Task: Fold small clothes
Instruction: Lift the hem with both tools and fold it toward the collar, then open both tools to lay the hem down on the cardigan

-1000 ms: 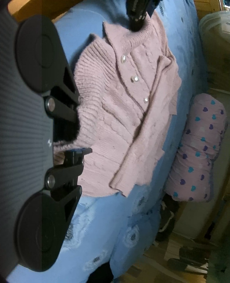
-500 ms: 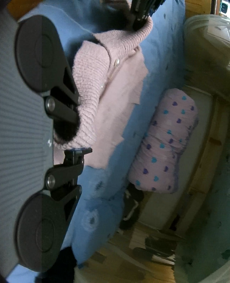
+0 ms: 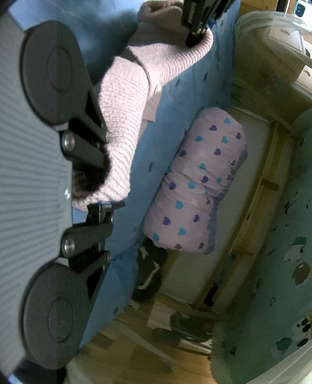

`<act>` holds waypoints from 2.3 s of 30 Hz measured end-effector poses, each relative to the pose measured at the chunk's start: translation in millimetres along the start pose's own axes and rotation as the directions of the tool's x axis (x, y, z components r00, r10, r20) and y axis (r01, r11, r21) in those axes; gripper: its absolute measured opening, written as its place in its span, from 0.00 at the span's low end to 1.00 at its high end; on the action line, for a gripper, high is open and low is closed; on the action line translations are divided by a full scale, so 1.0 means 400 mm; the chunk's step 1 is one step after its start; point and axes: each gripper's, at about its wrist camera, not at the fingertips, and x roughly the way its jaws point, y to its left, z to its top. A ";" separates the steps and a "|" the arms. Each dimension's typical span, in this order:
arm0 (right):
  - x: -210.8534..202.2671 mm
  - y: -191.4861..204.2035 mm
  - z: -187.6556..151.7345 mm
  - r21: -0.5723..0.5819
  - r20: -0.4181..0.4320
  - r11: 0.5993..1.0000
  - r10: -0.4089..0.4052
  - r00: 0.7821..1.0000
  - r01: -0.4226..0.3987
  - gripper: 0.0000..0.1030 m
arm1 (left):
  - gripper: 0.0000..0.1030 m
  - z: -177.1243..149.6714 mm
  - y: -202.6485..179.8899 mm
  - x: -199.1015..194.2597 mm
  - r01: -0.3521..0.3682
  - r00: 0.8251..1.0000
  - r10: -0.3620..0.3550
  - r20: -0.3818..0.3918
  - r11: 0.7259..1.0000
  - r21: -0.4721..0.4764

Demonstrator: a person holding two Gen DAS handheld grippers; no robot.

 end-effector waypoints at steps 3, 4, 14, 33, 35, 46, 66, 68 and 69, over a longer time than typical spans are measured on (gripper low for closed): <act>0.024 -0.005 0.019 -0.019 0.018 1.000 -0.019 1.000 0.019 0.07 | 0.12 0.037 0.004 0.027 -0.010 1.000 0.010 0.019 1.000 -0.002; 0.032 -0.007 0.025 -0.024 0.024 0.999 -0.025 0.999 0.025 0.07 | 0.12 0.048 0.004 0.036 -0.015 1.000 0.015 0.025 1.000 -0.001; 0.131 -0.023 0.068 -0.048 0.055 0.995 -0.088 0.995 0.090 0.07 | 0.12 0.143 -0.012 0.187 -0.040 0.998 0.039 0.043 0.999 0.016; 0.466 0.015 0.035 -0.087 -0.062 0.993 -0.091 0.994 0.086 0.07 | 0.12 0.105 -0.038 0.634 -0.067 0.982 0.079 -0.172 0.995 0.072; 0.495 0.027 0.024 -0.091 -0.082 0.993 -0.087 0.993 0.079 0.07 | 0.12 0.080 -0.048 0.674 -0.064 0.977 0.080 -0.199 0.994 0.086; 0.622 0.066 -0.088 -0.041 -0.270 0.999 -0.022 0.963 0.011 0.08 | 0.14 -0.023 -0.079 0.777 -0.068 0.955 0.096 -0.281 0.992 0.108; 0.584 -0.078 -0.031 0.247 -0.229 0.968 0.108 0.967 -0.050 0.52 | 0.63 0.040 0.066 0.645 -0.054 0.959 0.053 -0.279 0.999 0.006; 0.576 -0.090 -0.029 0.265 -0.229 0.963 0.119 0.966 -0.056 0.54 | 0.64 0.053 0.072 0.639 -0.040 0.960 0.038 -0.279 0.999 0.000; 0.573 -0.093 -0.028 0.270 -0.230 0.961 0.123 0.965 -0.058 0.54 | 0.65 0.060 0.075 0.639 -0.033 0.958 0.031 -0.285 0.999 -0.003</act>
